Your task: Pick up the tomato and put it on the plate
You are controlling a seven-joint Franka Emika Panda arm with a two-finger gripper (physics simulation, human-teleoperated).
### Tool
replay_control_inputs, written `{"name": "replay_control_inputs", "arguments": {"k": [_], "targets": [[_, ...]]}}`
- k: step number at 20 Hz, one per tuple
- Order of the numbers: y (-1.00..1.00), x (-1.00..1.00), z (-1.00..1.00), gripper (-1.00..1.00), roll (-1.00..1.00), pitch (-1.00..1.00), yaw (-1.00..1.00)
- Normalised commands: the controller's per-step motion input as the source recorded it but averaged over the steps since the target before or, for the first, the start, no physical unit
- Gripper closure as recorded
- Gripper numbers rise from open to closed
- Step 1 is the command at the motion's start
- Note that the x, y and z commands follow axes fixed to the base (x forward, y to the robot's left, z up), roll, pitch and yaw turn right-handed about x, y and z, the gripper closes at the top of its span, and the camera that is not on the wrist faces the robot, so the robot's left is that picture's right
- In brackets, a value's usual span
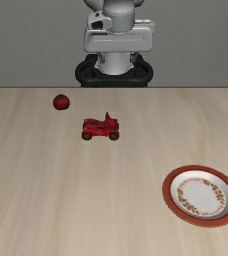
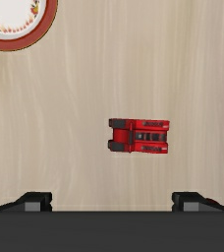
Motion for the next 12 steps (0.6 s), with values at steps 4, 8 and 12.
{"name": "replay_control_inputs", "arguments": {"k": [4,8,12], "targets": [[-1.0,0.0,0.0,-1.0,0.0,0.0,0.0],[-1.0,0.0,0.0,-1.0,0.0,0.0,0.0],[-1.0,0.0,0.0,-1.0,0.0,0.0,0.0]]}}
